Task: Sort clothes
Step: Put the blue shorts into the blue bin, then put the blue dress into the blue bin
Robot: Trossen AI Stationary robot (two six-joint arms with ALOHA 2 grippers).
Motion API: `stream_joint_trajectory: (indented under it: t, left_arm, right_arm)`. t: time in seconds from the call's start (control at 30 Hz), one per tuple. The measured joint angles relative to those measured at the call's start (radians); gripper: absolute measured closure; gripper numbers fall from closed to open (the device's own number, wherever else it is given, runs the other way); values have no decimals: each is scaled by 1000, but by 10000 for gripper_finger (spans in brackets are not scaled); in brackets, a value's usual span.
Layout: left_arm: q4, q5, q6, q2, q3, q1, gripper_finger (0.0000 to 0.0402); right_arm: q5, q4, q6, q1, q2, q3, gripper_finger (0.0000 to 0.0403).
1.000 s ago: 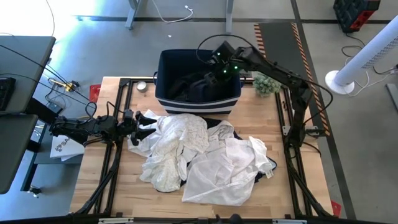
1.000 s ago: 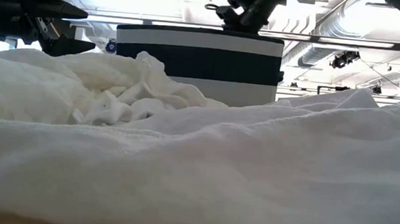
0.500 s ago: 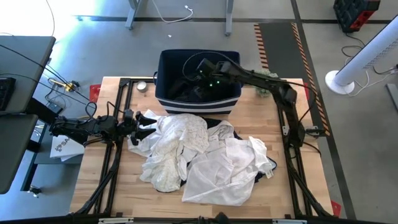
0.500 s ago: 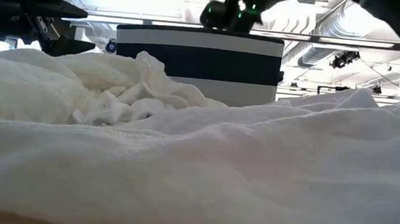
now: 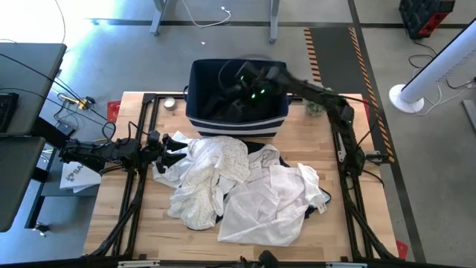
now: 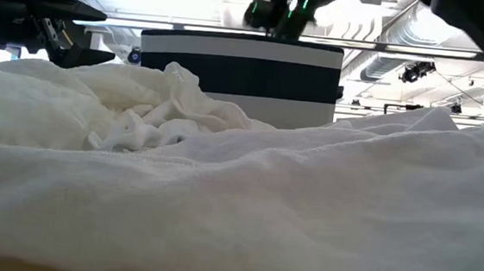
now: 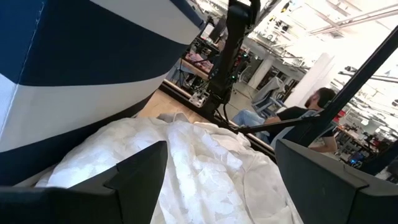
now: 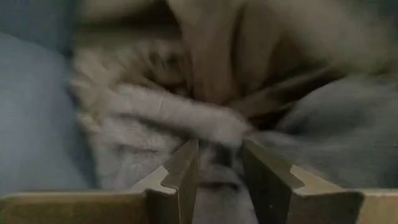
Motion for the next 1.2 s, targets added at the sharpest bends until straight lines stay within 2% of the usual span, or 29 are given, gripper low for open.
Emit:
stream_joint_trajectory:
  t: [0.2,0.33,0.43,0.5,0.6,0.77,0.93,1.1,1.2]
  left_arm:
    - [0,0,2,0,0,0,106]
    - [0,0,2,0,0,0,106]
    - [0,0,2,0,0,0,106]
    - [0,0,3,0,0,0,106]
    - [0,0,28,0,0,0,106]
    - [0,0,66,0,0,0,106]
    - [0,-1,74,0,0,0,106]
    - [0,-2,74,0,0,0,106]
    - [0,-2,73,0,0,0,106]
  right_arm:
    - [44,-185,-43,12,-87,227,285]
    - [14,-181,-62,75,-273,148,285]
    - [11,-245,-83,154,-406,66,285]
    - [11,-271,-66,220,-494,-8,285]
    - [6,-259,63,324,-633,-164,285]
    - [12,-206,386,509,-824,-503,285]
    - [-32,-184,697,668,-951,-829,285]
    - [9,-124,894,661,-976,-1088,285]
    - [40,48,924,593,-966,-1214,285]
